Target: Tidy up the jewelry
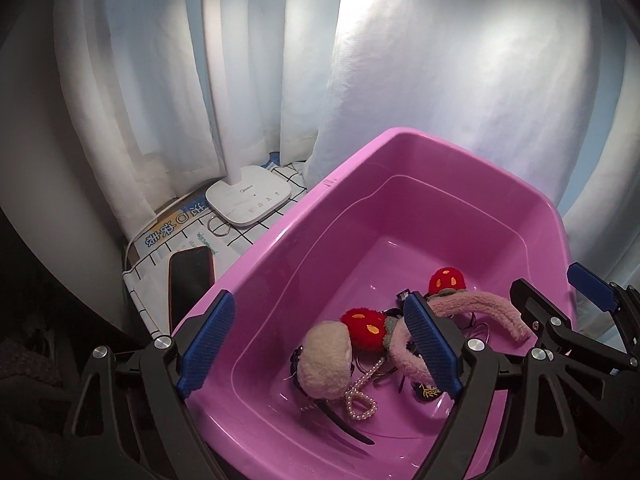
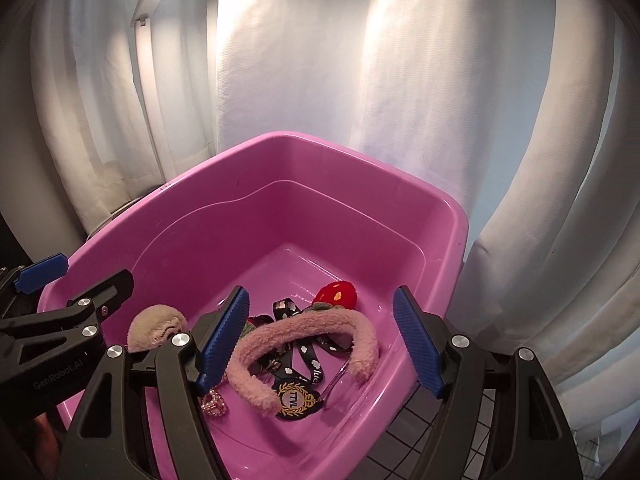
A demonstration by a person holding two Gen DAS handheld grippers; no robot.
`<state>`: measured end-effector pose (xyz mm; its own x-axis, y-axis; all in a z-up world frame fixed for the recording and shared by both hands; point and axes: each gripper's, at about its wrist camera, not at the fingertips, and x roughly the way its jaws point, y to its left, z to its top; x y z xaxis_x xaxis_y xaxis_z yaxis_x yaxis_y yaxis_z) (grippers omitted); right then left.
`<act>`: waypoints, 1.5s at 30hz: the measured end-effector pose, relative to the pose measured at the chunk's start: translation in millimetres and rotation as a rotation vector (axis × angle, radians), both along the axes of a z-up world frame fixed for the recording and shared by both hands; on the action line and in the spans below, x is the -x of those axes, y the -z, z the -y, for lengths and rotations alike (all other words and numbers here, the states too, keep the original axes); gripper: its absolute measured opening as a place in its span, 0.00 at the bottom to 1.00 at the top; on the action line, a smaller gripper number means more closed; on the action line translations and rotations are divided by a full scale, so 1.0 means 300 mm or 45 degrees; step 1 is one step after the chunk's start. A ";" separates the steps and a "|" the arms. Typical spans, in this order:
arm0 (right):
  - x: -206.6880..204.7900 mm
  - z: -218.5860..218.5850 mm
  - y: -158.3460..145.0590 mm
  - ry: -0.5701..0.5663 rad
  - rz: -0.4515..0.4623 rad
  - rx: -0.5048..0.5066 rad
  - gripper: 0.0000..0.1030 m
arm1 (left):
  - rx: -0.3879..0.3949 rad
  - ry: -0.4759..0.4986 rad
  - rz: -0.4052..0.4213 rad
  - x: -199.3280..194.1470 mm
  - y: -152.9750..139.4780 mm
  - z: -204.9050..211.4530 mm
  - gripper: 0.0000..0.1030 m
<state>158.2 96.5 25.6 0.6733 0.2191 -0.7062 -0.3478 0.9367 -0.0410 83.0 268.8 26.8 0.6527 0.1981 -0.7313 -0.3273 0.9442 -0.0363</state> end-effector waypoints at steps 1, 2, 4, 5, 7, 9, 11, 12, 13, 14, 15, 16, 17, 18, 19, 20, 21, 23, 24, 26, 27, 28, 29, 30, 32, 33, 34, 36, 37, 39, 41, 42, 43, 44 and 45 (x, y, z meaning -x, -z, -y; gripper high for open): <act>0.006 0.005 -0.004 0.006 0.004 0.000 0.69 | -0.004 0.000 -0.002 0.003 -0.002 0.005 0.85; 0.010 0.011 -0.009 0.011 0.007 0.003 0.69 | -0.003 0.002 -0.003 0.005 -0.005 0.008 0.86; 0.023 0.028 -0.017 0.025 0.015 -0.006 0.69 | 0.007 0.010 -0.007 0.008 -0.008 0.015 0.87; 0.025 0.037 -0.017 0.033 0.016 -0.013 0.69 | 0.010 0.012 -0.010 0.010 -0.009 0.018 0.89; 0.037 0.053 -0.019 0.047 0.013 -0.020 0.69 | 0.018 0.020 -0.014 0.016 -0.012 0.026 0.91; 0.051 0.067 -0.020 0.058 0.015 -0.016 0.69 | 0.022 0.026 -0.021 0.022 -0.014 0.036 0.92; 0.064 0.078 -0.019 0.065 0.012 -0.010 0.69 | 0.013 0.024 -0.028 0.028 -0.017 0.046 0.92; 0.072 0.084 -0.018 0.066 0.012 -0.009 0.69 | 0.005 0.020 -0.034 0.031 -0.018 0.052 0.92; 0.078 0.090 -0.018 0.068 0.011 -0.009 0.69 | 0.002 0.019 -0.039 0.036 -0.018 0.055 0.92; 0.085 0.097 -0.020 0.071 0.012 -0.009 0.69 | 0.004 0.021 -0.040 0.039 -0.019 0.059 0.92; 0.094 0.105 -0.020 0.074 0.014 -0.007 0.69 | 0.006 0.023 -0.041 0.044 -0.019 0.063 0.92; 0.101 0.113 -0.018 0.078 0.014 -0.005 0.69 | 0.007 0.025 -0.042 0.047 -0.019 0.067 0.92; 0.107 0.121 -0.017 0.081 0.013 -0.006 0.69 | 0.009 0.027 -0.043 0.051 -0.019 0.070 0.92; 0.114 0.129 -0.016 0.086 0.012 -0.007 0.69 | 0.008 0.024 -0.044 0.053 -0.020 0.072 0.92; 0.120 0.138 -0.015 0.092 0.012 -0.007 0.69 | 0.006 0.021 -0.046 0.056 -0.020 0.073 0.92; 0.124 0.146 -0.015 0.096 0.012 -0.009 0.69 | 0.005 0.017 -0.048 0.058 -0.021 0.075 0.92; 0.129 0.154 -0.014 0.101 0.012 -0.009 0.69 | 0.007 0.016 -0.048 0.061 -0.021 0.076 0.92; 0.137 0.168 -0.016 0.109 0.016 -0.005 0.69 | 0.005 0.013 -0.048 0.067 -0.024 0.080 0.92; 0.141 0.174 -0.017 0.110 0.018 -0.004 0.69 | 0.002 0.012 -0.048 0.069 -0.026 0.083 0.92; 0.149 0.184 -0.019 0.114 0.022 -0.003 0.69 | -0.002 0.010 -0.048 0.071 -0.029 0.090 0.92; 0.150 0.189 -0.021 0.114 0.023 -0.005 0.69 | 0.001 0.011 -0.046 0.073 -0.030 0.092 0.92; 0.153 0.192 -0.024 0.114 0.025 -0.005 0.69 | 0.003 0.012 -0.044 0.075 -0.032 0.095 0.92; 0.157 0.195 -0.027 0.112 0.029 -0.002 0.69 | 0.001 0.011 -0.044 0.077 -0.034 0.097 0.92; 0.162 0.197 -0.028 0.112 0.033 0.001 0.69 | 0.001 0.012 -0.044 0.078 -0.034 0.099 0.92; 0.170 0.201 -0.032 0.111 0.038 0.001 0.69 | 0.001 0.012 -0.045 0.081 -0.037 0.107 0.92; 0.172 0.203 -0.034 0.112 0.040 0.000 0.69 | 0.002 0.013 -0.044 0.080 -0.037 0.107 0.92; 0.174 0.206 -0.035 0.112 0.039 -0.002 0.69 | 0.005 0.016 -0.042 0.082 -0.038 0.110 0.92; 0.177 0.210 -0.036 0.108 0.037 -0.006 0.69 | 0.003 0.018 -0.040 0.086 -0.040 0.116 0.92; 0.180 0.212 -0.037 0.108 0.039 -0.005 0.69 | 0.000 0.019 -0.037 0.089 -0.042 0.121 0.92; 0.184 0.215 -0.039 0.108 0.042 -0.007 0.69 | -0.003 0.021 -0.036 0.093 -0.045 0.126 0.92; 0.187 0.216 -0.041 0.108 0.045 -0.008 0.69 | -0.003 0.023 -0.035 0.096 -0.048 0.129 0.92; 0.189 0.217 -0.042 0.108 0.046 -0.008 0.69 | -0.005 0.020 -0.034 0.098 -0.050 0.130 0.92; 0.190 0.216 -0.044 0.109 0.047 -0.009 0.69 | -0.008 0.019 -0.035 0.099 -0.051 0.130 0.92; 0.191 0.217 -0.045 0.110 0.048 -0.010 0.69 | -0.011 0.017 -0.035 0.099 -0.051 0.129 0.92; 0.192 0.217 -0.045 0.110 0.048 -0.011 0.69 | -0.014 0.014 -0.037 0.101 -0.052 0.129 0.93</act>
